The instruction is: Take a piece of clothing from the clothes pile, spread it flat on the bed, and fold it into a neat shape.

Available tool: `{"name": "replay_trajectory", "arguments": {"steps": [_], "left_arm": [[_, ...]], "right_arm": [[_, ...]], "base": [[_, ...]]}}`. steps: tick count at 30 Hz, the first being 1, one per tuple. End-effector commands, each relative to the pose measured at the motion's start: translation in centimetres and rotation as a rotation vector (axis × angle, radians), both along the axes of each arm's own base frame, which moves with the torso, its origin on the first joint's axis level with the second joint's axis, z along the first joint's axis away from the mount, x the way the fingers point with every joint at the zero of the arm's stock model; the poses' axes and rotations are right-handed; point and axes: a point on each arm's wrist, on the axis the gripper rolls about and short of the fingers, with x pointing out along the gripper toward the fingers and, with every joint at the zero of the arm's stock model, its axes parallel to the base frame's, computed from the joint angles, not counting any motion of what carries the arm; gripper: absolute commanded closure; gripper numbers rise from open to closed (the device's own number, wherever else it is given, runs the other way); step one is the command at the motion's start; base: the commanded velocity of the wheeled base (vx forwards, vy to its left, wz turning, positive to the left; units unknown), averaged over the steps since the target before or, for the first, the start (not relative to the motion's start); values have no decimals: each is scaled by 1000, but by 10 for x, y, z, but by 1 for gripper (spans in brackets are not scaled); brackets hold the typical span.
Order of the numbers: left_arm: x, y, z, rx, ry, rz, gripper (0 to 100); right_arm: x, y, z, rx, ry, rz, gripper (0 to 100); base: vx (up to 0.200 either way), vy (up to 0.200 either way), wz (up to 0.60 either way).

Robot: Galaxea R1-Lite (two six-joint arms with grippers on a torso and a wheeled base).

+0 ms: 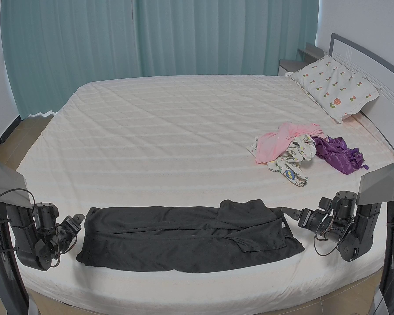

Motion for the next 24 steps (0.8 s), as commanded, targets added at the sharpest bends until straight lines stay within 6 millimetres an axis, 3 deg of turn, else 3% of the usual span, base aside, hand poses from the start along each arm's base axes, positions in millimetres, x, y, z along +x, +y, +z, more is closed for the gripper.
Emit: {"name": "replay_trajectory", "arguments": {"steps": [1, 8, 17, 24], "left_arm": [[3, 5, 22, -20, -94, 6, 0], [39, -7, 22, -70, -128, -116, 0], [95, -4, 24, -153, -34, -228, 0], [100, -5, 5, -96, 7, -277, 0]], "right_arm": [[2, -6, 12, 29, -36, -29, 0], [5, 4, 12, 73, -28, -14, 0], [8, 6, -1, 104, 15, -22, 0], [8, 6, -3, 121, 27, -26, 0]], "base": [[0, 0, 0], [0, 0, 0], [0, 0, 0], [0, 0, 0]]}}
